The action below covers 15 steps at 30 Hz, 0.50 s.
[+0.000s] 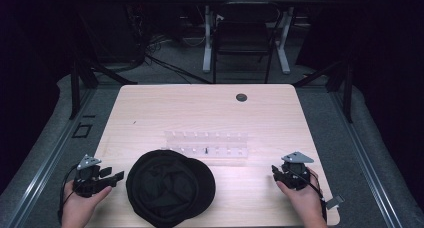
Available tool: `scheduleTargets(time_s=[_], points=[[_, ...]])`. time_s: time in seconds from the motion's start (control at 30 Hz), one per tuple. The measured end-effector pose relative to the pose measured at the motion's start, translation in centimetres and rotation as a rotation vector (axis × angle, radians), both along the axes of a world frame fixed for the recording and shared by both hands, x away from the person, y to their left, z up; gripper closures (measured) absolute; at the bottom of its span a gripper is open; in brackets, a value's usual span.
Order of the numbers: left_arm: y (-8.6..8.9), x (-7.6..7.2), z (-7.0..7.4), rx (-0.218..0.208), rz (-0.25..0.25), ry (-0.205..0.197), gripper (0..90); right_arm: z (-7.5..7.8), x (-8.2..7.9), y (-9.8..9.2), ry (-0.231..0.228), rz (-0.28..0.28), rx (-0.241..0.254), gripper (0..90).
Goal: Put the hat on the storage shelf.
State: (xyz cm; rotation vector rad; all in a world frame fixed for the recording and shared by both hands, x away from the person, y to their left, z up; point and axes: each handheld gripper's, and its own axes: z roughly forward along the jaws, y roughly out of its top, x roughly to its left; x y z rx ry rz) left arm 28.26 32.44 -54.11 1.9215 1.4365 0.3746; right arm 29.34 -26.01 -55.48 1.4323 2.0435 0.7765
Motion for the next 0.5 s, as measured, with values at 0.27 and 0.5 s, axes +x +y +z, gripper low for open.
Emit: scheduleTargets(time_s=[0.27, 0.5], points=[[0.24, -0.10, 0.67, -0.151, -0.053, 0.059, 56.3, -0.14, 0.05, 0.11, 0.039, 0.000, 0.038, 50.3], [0.30, -0.18, 0.99, -0.201, -0.032, 0.127, 56.4, -0.20, 0.09, -0.25, 0.062, 0.000, 0.062, 52.1]])
